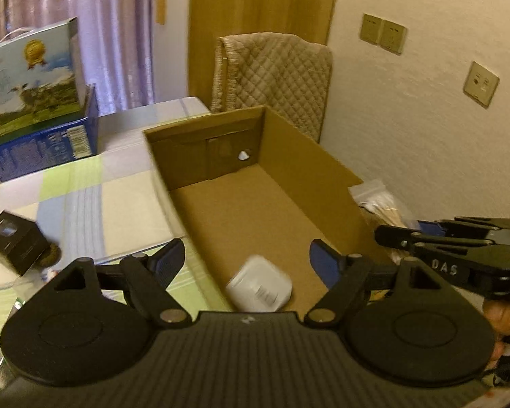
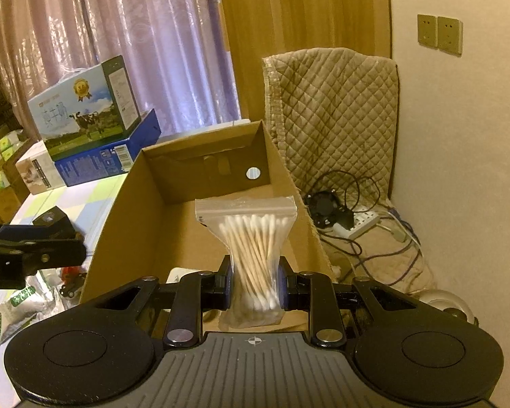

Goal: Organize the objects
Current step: 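Carry the swab bag with the right tool and the white plug with the left tool into the cardboard box, then release both items in the box and bring both tools back over the table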

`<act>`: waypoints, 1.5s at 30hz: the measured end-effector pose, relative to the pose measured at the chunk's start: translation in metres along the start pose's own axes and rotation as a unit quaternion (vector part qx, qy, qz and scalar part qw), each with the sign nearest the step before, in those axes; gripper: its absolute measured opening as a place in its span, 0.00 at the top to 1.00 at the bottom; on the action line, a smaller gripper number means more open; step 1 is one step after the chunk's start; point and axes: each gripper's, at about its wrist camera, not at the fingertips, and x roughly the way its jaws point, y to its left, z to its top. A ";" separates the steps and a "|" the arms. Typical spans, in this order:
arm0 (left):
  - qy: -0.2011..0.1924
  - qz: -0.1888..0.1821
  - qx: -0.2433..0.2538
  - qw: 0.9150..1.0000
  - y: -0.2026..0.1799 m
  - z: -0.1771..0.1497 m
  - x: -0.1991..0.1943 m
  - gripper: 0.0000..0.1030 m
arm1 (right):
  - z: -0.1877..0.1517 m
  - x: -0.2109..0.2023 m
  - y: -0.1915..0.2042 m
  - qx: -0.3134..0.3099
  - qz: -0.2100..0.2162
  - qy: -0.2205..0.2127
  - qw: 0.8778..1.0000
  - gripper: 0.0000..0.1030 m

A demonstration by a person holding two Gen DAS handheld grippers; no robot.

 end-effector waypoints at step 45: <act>0.010 0.186 -0.153 0.971 0.181 -0.184 -0.191 0.09 | -0.090 -0.075 0.166 -0.050 0.120 0.036 0.991 0.38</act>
